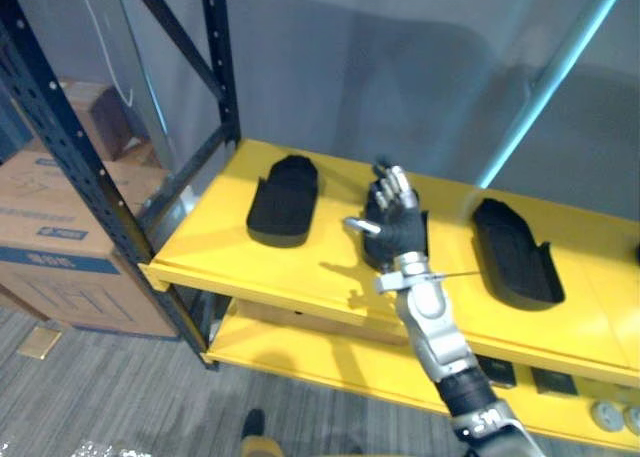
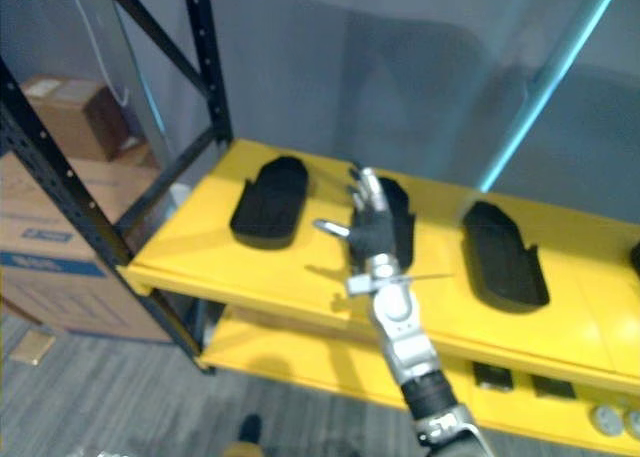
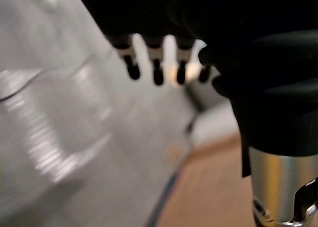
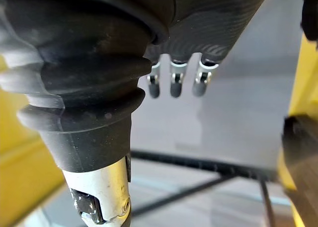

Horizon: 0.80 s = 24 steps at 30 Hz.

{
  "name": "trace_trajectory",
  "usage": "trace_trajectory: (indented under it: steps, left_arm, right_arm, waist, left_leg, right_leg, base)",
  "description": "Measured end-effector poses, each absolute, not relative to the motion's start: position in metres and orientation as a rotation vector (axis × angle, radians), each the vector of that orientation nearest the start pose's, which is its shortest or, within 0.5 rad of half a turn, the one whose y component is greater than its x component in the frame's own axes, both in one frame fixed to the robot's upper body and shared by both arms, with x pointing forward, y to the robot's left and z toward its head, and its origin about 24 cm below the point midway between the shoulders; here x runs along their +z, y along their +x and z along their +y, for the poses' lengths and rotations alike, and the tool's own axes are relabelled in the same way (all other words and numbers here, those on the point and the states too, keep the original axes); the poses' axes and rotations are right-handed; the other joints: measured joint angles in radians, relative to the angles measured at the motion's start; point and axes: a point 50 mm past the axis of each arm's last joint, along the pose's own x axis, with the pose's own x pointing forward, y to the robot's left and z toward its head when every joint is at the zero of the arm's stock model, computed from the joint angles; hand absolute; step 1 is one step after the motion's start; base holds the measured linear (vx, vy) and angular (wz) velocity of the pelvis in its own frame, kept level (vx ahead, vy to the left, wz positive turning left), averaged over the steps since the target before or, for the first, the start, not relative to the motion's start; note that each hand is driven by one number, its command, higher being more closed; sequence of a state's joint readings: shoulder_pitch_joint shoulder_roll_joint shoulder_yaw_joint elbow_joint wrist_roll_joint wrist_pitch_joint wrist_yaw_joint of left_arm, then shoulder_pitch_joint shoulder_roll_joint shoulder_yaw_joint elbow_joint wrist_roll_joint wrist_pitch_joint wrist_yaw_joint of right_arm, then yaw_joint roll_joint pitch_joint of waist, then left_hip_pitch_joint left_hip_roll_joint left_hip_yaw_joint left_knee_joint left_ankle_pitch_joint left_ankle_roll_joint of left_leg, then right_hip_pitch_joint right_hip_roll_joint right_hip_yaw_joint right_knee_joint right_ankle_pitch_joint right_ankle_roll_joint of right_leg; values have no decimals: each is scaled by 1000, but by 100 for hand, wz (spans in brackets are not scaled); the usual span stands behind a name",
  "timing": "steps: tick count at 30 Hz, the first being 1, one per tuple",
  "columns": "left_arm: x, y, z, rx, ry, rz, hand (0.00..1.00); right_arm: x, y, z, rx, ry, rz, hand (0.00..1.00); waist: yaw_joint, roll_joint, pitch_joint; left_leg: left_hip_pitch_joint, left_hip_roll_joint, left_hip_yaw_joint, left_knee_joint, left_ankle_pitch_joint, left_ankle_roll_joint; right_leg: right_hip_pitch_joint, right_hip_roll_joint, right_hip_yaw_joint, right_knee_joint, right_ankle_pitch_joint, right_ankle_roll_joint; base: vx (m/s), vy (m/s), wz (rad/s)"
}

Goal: Walk over and take plastic housings, then place them on the shelf

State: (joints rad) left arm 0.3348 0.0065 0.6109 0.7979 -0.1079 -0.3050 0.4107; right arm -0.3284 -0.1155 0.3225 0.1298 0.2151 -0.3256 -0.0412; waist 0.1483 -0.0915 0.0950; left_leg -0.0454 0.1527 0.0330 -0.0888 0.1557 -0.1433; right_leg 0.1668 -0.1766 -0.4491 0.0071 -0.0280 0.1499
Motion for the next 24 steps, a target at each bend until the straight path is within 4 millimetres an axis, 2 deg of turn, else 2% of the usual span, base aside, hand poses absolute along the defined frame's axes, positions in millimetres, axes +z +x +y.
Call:
trace_trajectory:
  steps: [3, 8, 11, 14, 17, 21, 24]
  left_arm:
    - [-134, -1, 279, 1147, -140, 879, 0]
    - [-143, -17, 277, 1071, -239, 991, 0]
    - [-147, -23, 273, 1037, -275, 1046, 0]
    - [-150, -27, 269, 1030, -302, 1079, 0]
    - [-151, -27, 268, 1008, -313, 1095, 0]
    - [-149, -20, 275, 957, -280, 1085, 0]
    - [-150, -14, 273, 923, -272, 1084, 0]
  right_arm:
    - [113, 285, -64, 488, 49, -426, 0]
    - [116, 278, -69, 625, -32, -443, 0]
    - [117, 268, -78, 685, -85, -438, 0]
    - [103, 257, -98, 666, -69, -358, 0]
    - [86, 249, -117, 593, -59, -275, 0]
    - [62, 238, -123, 579, -12, -165, 0]
    - [53, 236, -124, 585, -6, -129, 0]
  waist:
    - [-7, 10, 7]
    - [-25, 19, 23]
    - [-27, 9, 29]
    - [-48, -2, 23]
    - [-63, 0, 25]
    - [-84, 17, 35]
    - [-96, 26, 41]
  left_leg:
    - [12, 13, 25, 0, -5, -3]
    - [13, 14, 35, 0, -9, -2]
    - [27, 18, 62, 0, -12, -5]
    - [28, 18, 70, 0, -15, -7]
    - [33, 22, 86, 0, -20, -11]
    - [49, 20, 103, 0, -38, -9]
    - [48, 17, 106, 0, -40, -8]
  right_leg:
    - [-7, 5, 27, 1, 0, 0]
    - [-11, 6, 41, 1, 1, -1]
    - [-10, 6, 60, 1, 8, 5]
    - [-13, 5, 69, 1, 9, 5]
    - [-20, 5, 81, 1, 8, 5]
    - [-10, 2, 94, 1, -3, 0]
    - [-13, -1, 96, 2, -5, 2]
  base:
    - [6, -22, -23]
    - [20, -18, -6]
    - [61, -23, -18]
    - [46, -22, -10]
    - [24, -22, -15]
    - [-11, -15, -12]
    - [-5, -1, -2]
